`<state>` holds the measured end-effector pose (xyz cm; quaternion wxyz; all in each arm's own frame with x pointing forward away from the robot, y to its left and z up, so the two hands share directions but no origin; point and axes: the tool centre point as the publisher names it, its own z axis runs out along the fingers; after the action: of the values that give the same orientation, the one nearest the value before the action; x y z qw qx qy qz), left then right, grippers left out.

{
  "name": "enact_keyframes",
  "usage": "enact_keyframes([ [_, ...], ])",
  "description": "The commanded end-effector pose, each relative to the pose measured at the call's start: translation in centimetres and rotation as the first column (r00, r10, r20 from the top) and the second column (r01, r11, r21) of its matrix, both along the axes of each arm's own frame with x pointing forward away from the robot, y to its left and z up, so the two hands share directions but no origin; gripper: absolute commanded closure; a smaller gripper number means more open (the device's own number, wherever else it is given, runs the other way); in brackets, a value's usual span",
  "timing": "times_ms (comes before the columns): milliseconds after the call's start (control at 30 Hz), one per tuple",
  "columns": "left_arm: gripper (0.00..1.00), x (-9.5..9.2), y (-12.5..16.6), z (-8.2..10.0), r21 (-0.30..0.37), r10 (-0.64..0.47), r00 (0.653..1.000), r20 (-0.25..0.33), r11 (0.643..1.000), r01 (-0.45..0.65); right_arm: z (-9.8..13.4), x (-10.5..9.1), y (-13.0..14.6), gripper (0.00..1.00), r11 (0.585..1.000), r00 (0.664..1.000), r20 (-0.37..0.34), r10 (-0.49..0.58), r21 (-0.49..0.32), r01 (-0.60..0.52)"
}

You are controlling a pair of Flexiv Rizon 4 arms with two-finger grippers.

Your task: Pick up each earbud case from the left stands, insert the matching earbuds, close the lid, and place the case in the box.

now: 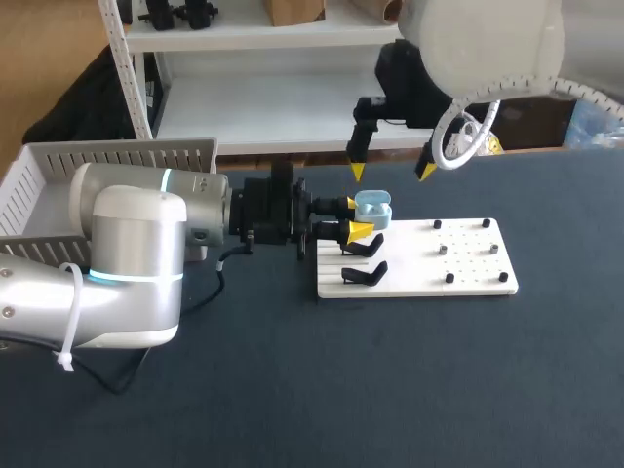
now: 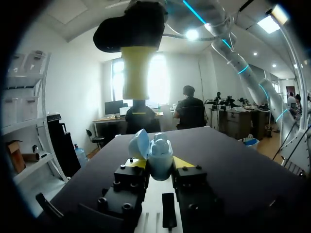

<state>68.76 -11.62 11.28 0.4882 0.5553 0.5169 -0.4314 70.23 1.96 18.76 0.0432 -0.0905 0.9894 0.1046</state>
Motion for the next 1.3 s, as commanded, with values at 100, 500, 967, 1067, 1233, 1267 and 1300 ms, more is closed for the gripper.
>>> enact_keyframes([
  [100,1.00,-0.1,-0.1,-0.1,-0.002,0.007,1.000,0.003,1.000,-0.007,-1.7,2.5,-0.2,0.00,0.999,0.999,-0.039,-0.036,-0.013,0.036],
  [500,1.00,-0.1,-0.1,-0.1,-0.002,0.007,1.000,0.003,1.000,-0.007,-4.5,2.2,-2.0,0.00,0.996,0.992,-0.100,-0.072,-0.052,0.067],
  [967,1.00,-0.1,-0.1,-0.1,-0.002,0.007,1.000,0.003,1.000,-0.007,-3.9,-0.7,-2.2,0.00,0.997,0.989,-0.143,-0.047,-0.063,0.039],
  [1067,1.00,-0.1,-0.1,-0.1,-0.002,0.007,1.000,0.003,1.000,-0.007,-3.2,-0.6,-2.5,0.00,0.997,0.993,-0.106,-0.058,-0.050,0.053],
  [1233,1.00,-0.1,-0.1,-0.1,-0.002,0.007,1.000,0.003,1.000,-0.007,-0.7,-0.3,-3.8,0.00,0.996,0.996,0.006,-0.092,0.021,0.092],
  [1267,1.00,-0.1,-0.1,-0.1,-0.002,0.007,1.000,0.003,1.000,-0.007,-0.2,-0.4,-4.1,0.00,0.995,0.996,0.017,-0.092,0.048,0.091],
  [1300,1.00,0.1,0.3,0.1,-0.003,0.019,1.000,-0.002,1.000,-0.019,0.3,-0.5,-4.3,0.00,0.992,0.996,0.028,-0.089,0.087,0.086],
])
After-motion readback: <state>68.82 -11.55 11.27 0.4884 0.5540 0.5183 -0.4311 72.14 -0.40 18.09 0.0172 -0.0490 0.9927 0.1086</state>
